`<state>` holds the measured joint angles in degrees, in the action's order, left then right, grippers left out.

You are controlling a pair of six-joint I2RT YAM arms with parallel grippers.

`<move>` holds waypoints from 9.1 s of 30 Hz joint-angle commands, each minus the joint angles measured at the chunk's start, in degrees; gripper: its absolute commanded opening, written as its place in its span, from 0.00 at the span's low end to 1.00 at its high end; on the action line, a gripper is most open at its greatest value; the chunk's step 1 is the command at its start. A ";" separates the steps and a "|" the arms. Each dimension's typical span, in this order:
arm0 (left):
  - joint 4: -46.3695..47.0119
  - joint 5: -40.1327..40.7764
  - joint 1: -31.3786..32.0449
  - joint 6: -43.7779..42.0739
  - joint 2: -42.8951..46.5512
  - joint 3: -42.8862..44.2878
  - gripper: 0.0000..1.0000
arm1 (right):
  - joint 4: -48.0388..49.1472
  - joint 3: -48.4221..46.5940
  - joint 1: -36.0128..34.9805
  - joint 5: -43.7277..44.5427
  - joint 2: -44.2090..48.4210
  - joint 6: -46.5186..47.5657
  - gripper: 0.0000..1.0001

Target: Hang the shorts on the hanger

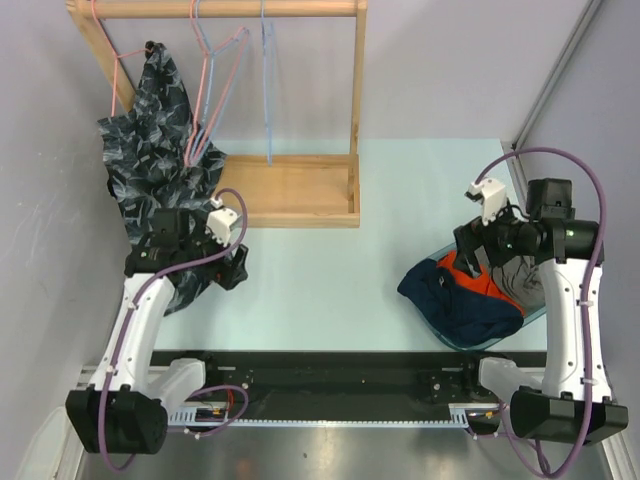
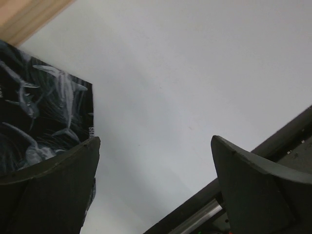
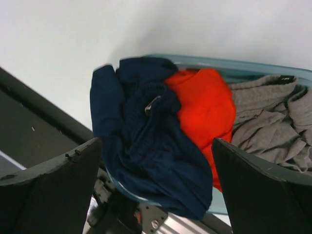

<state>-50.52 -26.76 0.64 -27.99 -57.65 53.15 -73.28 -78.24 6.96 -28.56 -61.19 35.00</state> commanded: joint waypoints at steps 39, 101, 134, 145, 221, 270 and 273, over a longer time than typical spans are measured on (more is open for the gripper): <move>6.67 3.21 0.41 8.21 12.47 3.54 1.00 | 7.09 18.82 -23.22 19.07 -10.62 0.50 0.47; 20.45 -25.63 11.31 14.44 9.57 8.30 0.86 | 51.74 -19.59 -54.95 0.26 -20.72 -22.26 0.00; 14.14 -8.60 13.34 18.85 1.05 4.16 0.00 | 51.75 -8.26 -52.58 0.69 -23.89 -20.94 0.16; 7.28 5.40 8.41 21.40 -7.47 1.09 0.00 | 47.96 -4.47 -45.46 3.24 -34.08 -17.34 0.49; 9.83 21.76 8.14 0.47 -22.24 -1.47 0.54 | 37.95 -16.25 -45.02 6.33 -49.21 -24.72 0.00; -13.19 12.52 3.13 2.85 -2.20 58.42 0.00 | 32.94 -38.79 -46.51 23.19 -15.71 -15.86 0.00; -16.88 12.26 3.13 2.50 -4.49 66.70 0.00 | 29.43 -46.97 -48.00 24.33 -17.29 -12.95 0.00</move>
<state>-62.15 -17.28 4.73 -25.85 -60.40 110.52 -40.32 -115.00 -40.49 -11.07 -77.49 15.57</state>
